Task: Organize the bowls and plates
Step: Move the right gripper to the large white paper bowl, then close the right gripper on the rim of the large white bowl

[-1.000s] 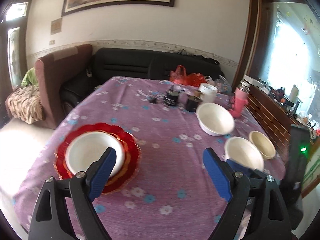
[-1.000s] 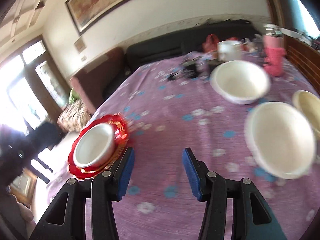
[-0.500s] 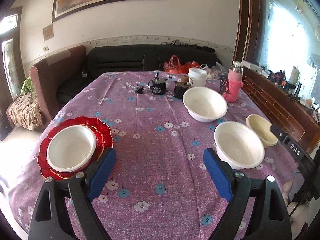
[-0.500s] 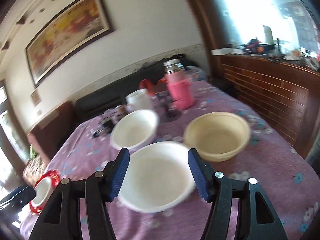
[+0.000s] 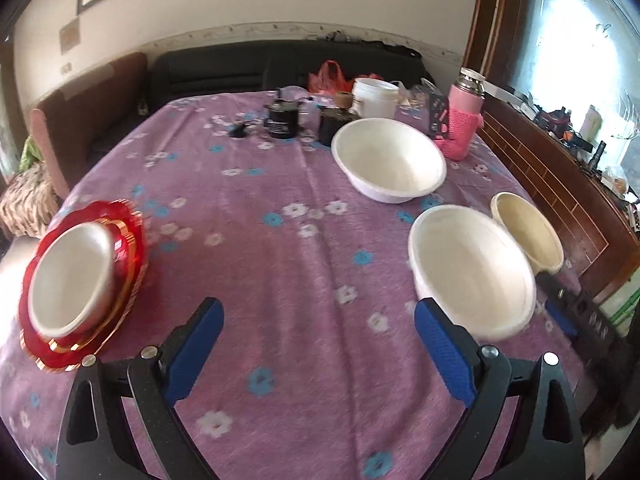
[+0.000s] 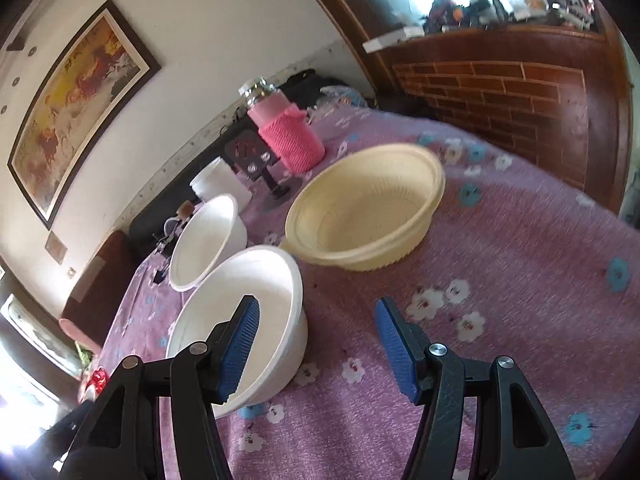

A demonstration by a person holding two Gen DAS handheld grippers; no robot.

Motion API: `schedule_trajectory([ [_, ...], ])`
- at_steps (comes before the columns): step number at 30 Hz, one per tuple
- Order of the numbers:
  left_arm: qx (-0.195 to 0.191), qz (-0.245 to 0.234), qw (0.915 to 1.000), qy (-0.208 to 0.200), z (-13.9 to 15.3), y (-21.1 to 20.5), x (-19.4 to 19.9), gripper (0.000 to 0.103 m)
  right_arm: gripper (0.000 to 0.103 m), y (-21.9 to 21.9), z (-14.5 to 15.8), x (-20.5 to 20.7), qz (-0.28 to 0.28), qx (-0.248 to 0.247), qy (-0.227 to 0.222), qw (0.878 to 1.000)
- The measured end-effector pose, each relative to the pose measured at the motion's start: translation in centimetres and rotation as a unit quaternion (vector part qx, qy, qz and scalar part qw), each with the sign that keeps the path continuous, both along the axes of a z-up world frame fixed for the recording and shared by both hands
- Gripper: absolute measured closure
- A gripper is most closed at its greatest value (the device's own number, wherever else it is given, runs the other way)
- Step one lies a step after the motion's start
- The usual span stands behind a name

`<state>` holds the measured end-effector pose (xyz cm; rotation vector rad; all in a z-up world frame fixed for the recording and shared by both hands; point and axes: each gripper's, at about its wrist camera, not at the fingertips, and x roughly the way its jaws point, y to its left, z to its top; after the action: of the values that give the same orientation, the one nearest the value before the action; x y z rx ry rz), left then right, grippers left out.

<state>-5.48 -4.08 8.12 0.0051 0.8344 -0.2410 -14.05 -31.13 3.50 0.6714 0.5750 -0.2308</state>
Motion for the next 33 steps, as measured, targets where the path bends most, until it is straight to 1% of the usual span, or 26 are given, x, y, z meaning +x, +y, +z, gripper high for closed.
schedule_trajectory([
  [5, -0.006, -0.014, 0.9999, 0.004, 0.0, -3.1, 3.3, 0.007, 0.038, 0.3, -0.5, 0.5, 0.014, 0.011, 0.006, 1.000],
  [9, 0.012, -0.037, 0.9991, 0.018, -0.9, -5.8, 5.9, 0.007, 0.038, 0.6, -0.9, 1.2, 0.022, 0.013, 0.013, 1.000],
  [12, 0.042, -0.047, 0.9976, 0.029, -2.3, -7.6, 7.5, 0.007, 0.039, 0.6, -1.2, 1.8, 0.030, 0.020, 0.019, 0.999],
  [18, 0.050, -0.060, 0.9957, 0.051, -4.5, -9.6, 9.1, 0.007, 0.050, 1.1, -2.2, 3.1, 0.052, 0.036, 0.041, 0.997],
  [19, 0.049, -0.062, 0.9954, 0.054, -4.6, -9.7, 9.3, 0.007, 0.054, 1.2, -2.4, 3.2, 0.053, 0.036, 0.045, 0.997],
  [24, 0.050, -0.088, 0.9931, 0.060, -5.2, -11.2, 9.4, 0.008, 0.062, 1.3, -2.5, 3.5, 0.054, 0.030, 0.049, 0.997],
  [25, 0.055, -0.100, 0.9919, 0.058, -5.3, -11.6, 9.2, 0.012, 0.064, 1.4, -2.6, 3.5, 0.055, 0.030, 0.051, 0.997],
  [26, 0.063, -0.112, 0.9901, 0.055, -5.4, -12.1, 9.1, 0.021, 0.065, 1.4, -2.6, 3.7, 0.056, 0.029, 0.053, 0.997],
  [27, 0.073, -0.122, 0.9883, 0.054, -5.5, -12.5, 8.9, 0.028, 0.065, 1.4, -2.7, 3.7, 0.057, 0.028, 0.054, 0.997],
  [29, 0.084, -0.134, 0.9856, 0.059, -5.8, -12.9, 8.8, 0.062, 0.066, 1.5, -2.7, 3.7, 0.057, 0.028, 0.055, 0.996],
  [30, 0.083, -0.139, 0.9845, 0.066, -6.0, -12.9, 8.8, 0.067, 0.066, 1.5, -2.7, 3.8, 0.058, 0.027, 0.056, 0.996],
  [31, 0.073, -0.145, 0.9841, 0.074, -6.0, -12.9, 8.7, 0.072, 0.066, 1.5, -2.7, 3.8, 0.058, 0.027, 0.056, 0.996],
  [32, 0.070, -0.145, 0.9842, 0.074, -6.0, -12.9, 8.6, 0.078, 0.067, 1.5, -2.6, 3.8, 0.060, 0.026, 0.054, 0.996],
  [33, 0.069, -0.146, 0.9843, 0.072, -5.9, -12.9, 8.4, 0.078, 0.067, 1.6, -2.6, 3.9, 0.060, 0.022, 0.055, 0.996],
])
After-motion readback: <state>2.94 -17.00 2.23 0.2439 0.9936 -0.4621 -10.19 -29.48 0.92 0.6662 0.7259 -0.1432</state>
